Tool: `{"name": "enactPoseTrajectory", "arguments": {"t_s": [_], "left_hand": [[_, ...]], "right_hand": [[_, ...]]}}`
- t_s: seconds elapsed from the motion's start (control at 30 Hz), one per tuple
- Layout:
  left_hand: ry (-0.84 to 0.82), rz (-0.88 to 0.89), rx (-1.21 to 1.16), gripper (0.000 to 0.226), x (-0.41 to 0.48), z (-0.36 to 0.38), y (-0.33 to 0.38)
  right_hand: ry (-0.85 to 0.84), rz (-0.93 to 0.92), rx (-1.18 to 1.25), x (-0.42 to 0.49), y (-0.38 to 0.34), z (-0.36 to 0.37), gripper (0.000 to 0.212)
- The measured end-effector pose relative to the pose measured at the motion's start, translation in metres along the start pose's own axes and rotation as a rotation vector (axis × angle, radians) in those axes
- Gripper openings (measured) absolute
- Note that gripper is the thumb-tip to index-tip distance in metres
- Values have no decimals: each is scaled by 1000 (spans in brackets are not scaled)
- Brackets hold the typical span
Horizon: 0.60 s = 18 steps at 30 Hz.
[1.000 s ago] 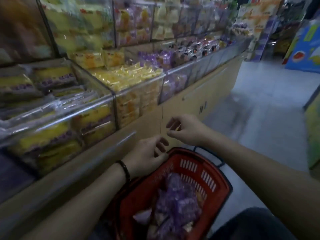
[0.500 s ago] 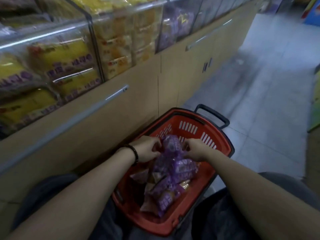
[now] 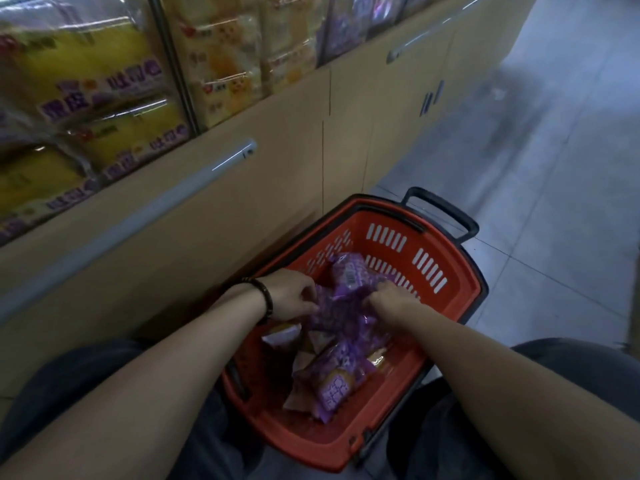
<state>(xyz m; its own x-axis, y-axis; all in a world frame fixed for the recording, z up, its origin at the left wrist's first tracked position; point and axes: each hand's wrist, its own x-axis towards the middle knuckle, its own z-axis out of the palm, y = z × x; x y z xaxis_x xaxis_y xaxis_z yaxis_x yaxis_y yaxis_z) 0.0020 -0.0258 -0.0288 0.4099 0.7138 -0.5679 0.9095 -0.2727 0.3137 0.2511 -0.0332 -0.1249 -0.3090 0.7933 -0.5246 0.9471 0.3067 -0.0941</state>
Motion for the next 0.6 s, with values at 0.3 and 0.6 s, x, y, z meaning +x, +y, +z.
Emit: {"name": "enactPoseTrajectory", "arguments": {"t_s": [0.3, 0.6], "left_hand": [[-119, -297, -673, 44, -4, 7, 2], [120, -155, -1442, 43, -6, -1, 5]], "right_hand": [[261, -218, 244, -22, -7, -76, 24], [408, -398, 890, -42, -25, -89, 58]]}}
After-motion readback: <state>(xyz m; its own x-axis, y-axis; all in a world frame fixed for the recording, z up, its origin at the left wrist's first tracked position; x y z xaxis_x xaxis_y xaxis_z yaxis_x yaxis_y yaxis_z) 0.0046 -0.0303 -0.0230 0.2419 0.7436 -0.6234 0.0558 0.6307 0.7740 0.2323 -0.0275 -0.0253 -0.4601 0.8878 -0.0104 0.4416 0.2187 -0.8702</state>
